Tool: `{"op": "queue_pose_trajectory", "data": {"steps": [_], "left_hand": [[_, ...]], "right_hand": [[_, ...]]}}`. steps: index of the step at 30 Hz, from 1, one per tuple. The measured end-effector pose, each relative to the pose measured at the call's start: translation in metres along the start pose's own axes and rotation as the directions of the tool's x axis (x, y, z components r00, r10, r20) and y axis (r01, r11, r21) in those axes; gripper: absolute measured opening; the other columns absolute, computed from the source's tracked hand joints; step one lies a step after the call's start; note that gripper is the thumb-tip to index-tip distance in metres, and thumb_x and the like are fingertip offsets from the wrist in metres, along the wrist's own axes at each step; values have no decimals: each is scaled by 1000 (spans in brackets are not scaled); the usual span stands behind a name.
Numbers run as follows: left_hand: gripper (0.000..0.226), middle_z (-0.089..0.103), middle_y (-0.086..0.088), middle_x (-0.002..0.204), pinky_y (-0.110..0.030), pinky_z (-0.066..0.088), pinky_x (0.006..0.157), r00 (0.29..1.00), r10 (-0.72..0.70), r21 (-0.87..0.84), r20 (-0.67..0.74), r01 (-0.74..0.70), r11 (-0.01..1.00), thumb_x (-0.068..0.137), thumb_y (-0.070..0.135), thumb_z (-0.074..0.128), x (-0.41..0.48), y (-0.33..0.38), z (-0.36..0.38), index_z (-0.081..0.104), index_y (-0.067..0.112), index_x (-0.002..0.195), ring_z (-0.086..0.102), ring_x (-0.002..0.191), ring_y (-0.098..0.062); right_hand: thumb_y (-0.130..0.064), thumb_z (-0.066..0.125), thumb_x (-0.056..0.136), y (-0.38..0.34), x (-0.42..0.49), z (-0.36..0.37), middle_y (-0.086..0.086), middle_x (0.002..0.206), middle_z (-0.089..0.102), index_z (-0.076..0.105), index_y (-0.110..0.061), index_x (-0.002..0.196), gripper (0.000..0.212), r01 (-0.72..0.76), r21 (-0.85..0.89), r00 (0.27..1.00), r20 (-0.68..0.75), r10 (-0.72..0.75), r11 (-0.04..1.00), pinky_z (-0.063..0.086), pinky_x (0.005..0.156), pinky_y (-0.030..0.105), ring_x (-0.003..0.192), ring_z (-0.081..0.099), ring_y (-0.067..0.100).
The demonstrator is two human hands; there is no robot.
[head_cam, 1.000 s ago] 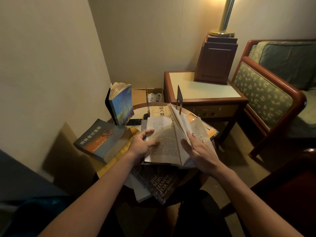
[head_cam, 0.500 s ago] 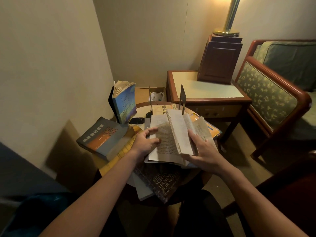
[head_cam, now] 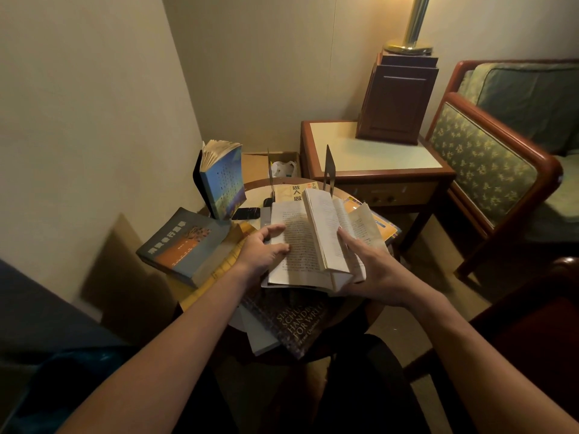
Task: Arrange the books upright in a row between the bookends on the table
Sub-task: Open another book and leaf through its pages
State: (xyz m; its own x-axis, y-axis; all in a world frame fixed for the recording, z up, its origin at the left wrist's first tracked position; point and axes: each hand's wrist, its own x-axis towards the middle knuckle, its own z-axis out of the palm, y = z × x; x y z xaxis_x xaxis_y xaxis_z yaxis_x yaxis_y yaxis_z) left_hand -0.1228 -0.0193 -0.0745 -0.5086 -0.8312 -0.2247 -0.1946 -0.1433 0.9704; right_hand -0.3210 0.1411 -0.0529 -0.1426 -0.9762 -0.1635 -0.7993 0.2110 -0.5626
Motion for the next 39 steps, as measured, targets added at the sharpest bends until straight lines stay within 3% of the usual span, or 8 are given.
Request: {"op": "queue_pose_trajectory", "data": {"steps": [7, 15, 18, 24, 29, 33, 37, 39], "left_hand": [[47, 53, -2, 122, -14, 56, 66, 1000, -12, -39, 0, 12, 999, 89, -9, 63, -2, 0, 1, 57, 7, 133, 59, 96, -9], [48, 55, -8, 134, -35, 58, 91, 1000, -24, -43, -9, 24, 999, 88, -6, 67, 2, -3, 1, 58, 11, 131, 59, 119, -26], [48, 54, -5, 132, -28, 59, 86, 1000, -18, -33, -11, 18, 999, 88, -5, 67, 1, -1, 2, 58, 11, 132, 59, 116, -22], [47, 55, -4, 128, -16, 57, 70, 1000, -8, -28, -16, 8, 1000, 88, -5, 68, 0, 1, 3, 58, 10, 131, 61, 100, -8], [47, 55, -2, 124, -12, 53, 62, 1000, -18, -20, -14, 18, 1000, 89, -6, 66, -2, 3, 3, 57, 8, 133, 60, 93, -8], [44, 51, 5, 115, -7, 50, 58, 1000, -14, -4, -18, 14, 1000, 91, -6, 63, -2, 2, 1, 56, 6, 133, 53, 88, -2], [44, 52, -1, 128, -12, 53, 63, 1000, -20, -10, -20, 19, 1000, 91, -2, 64, 0, -1, 0, 57, 9, 133, 55, 96, -6], [44, 52, 1, 121, -10, 52, 59, 999, -29, -13, -34, 29, 1000, 91, -3, 65, 1, -2, 1, 58, 10, 132, 53, 92, -3]], "right_hand": [[-35, 82, 81, 0, -3, 2, 2, 157, 27, 5, -32, 160, 110, -14, 53, 1000, -23, 15, 998, 24, 119, 48, 147, 14, 24], [-18, 66, 92, -19, -6, 11, 12, 162, 23, 5, -29, 161, 92, -84, 14, 993, -79, 85, 996, 22, 120, 44, 149, 14, 30], [-19, 64, 95, -18, -7, 16, 13, 158, 29, 9, -24, 161, 86, -60, 19, 988, -144, 62, 998, 30, 119, 45, 148, 19, 29], [-47, 42, 102, -12, -3, 30, 10, 158, 36, 17, -19, 161, 70, -50, 57, 953, -295, 64, 997, 37, 107, 42, 139, 36, 29], [-86, 13, 86, -18, 2, 38, 7, 134, 59, 39, -20, 152, 97, 8, 308, 922, -371, 113, 951, 53, 88, 41, 113, 56, 24], [-87, 8, 84, -19, 5, 41, 13, 140, 55, 45, -16, 148, 102, -6, 339, 928, -348, 132, 941, 42, 103, 64, 129, 50, 34], [-85, 20, 83, -21, 4, 40, 5, 105, 67, 57, -21, 127, 86, 4, 582, 899, -358, 252, 813, 59, 79, 57, 97, 67, 25], [-86, 22, 82, -21, 4, 39, 1, 102, 66, 57, -19, 130, 90, 12, 601, 887, -375, 268, 799, 60, 75, 53, 96, 68, 24]]}}
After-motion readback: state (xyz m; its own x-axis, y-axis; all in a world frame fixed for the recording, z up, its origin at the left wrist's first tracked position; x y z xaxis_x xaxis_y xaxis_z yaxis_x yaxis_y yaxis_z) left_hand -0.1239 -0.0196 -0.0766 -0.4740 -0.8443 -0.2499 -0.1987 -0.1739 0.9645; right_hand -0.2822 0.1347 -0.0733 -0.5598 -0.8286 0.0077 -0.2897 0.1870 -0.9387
